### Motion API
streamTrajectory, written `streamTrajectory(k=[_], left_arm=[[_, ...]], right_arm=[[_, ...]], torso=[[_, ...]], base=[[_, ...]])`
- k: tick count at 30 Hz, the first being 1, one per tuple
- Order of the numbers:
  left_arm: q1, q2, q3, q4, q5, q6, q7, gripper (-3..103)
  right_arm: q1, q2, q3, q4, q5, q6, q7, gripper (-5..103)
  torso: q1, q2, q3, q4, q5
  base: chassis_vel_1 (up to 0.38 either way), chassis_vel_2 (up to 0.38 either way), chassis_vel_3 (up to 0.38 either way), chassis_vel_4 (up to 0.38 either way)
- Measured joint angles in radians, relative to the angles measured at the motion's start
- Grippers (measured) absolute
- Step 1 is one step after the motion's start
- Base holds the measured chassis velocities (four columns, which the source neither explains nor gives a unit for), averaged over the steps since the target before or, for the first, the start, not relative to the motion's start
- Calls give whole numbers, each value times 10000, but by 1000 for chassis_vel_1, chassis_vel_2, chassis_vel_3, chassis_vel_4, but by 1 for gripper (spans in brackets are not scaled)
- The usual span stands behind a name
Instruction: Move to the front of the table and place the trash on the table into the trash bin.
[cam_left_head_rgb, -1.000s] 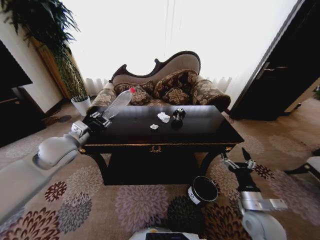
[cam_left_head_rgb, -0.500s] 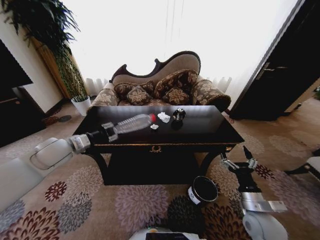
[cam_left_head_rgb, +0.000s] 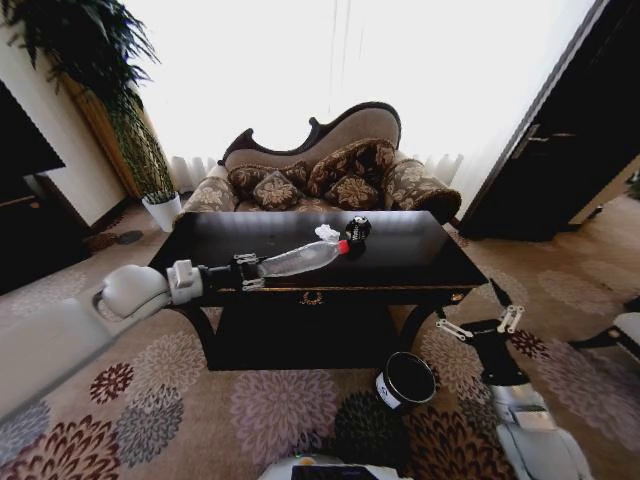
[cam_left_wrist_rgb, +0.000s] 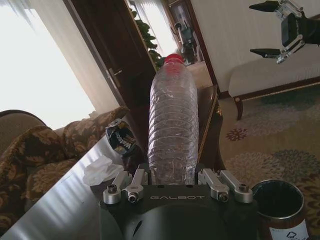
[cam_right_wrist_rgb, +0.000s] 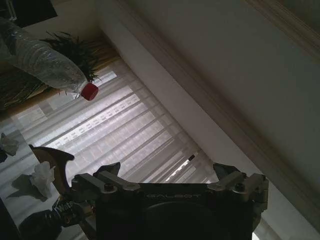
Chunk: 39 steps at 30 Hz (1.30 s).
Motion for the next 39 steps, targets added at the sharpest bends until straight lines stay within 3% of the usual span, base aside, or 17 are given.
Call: streamTrajectory(k=[1,2,3,6,7,9,10,14,18,27,31,33,39], left_arm=[[-97,-90,135,14,-42,64,-36,38],[-332,-354,507,13,-287,266,-189,38],[-332,-354,507,13,-287,266,-189,38],[-787,-771,1173,-68,-880,595,-506,38],[-787,-771,1173,-68,-880,595,-506,38],[-1129,-1070,1646,-133,-1726,839,-868,38],[-1129,-1070,1646,-133,-1726,839,-868,38],[-1470,-1612,2073,-320,-3322,1200,-1628,38],[-1626,-1925,2534,-599,-3967,1400,-2149,38],[-1043,-2079,3163,-1251,-4235,1641,-3128,38],[-717,-2202,2965,-1541,-5209,1732,-3743,38],[-755,-2491,2836,-1853,-6358,1862,-4224,38],[-1060,-2961,3189,-2117,-7388,1940,-4834,38]], right_arm=[[30,-2,6,-8,-355,94,98,100],[199,-12,-32,-79,-1598,466,474,100],[199,-12,-32,-79,-1598,466,474,100],[555,-107,-333,-378,-3627,781,1469,100],[555,-107,-333,-378,-3627,781,1469,100],[815,-301,-589,-681,-4577,803,2112,100],[815,-301,-589,-681,-4577,803,2112,100],[1101,-535,-873,-1119,-5182,803,2621,100],[1173,-434,-1008,-1350,-5256,784,2774,100],[1039,-234,-1124,-1573,-4704,748,2787,100],[1043,-277,-1158,-1572,-4774,742,2884,100],[1095,-283,-1325,-1471,-5180,739,3129,100],[1234,-217,-1559,-1353,-5821,732,3609,100]], torso=[[0,0,0,-2,0],[0,0,0,-4,-5],[0,0,0,-4,-5],[0,0,0,2,-1],[0,0,0,2,-1],[0,0,0,-1,1],[0,0,0,-1,1],[0,-1,0,1,0],[0,0,0,0,0],[-1,0,-1,0,-3],[-2,1,-2,1,-3],[-2,0,-1,0,-3],[-2,0,-2,0,0]], base=[[0,0,0,0],[0,0,0,0],[0,0,0,0],[0,0,0,0],[0,0,0,0],[0,0,0,0],[0,0,0,0],[0,0,0,0],[0,0,0,0],[0,0,0,0],[0,0,0,0],[0,0,0,0],[0,0,0,0]])
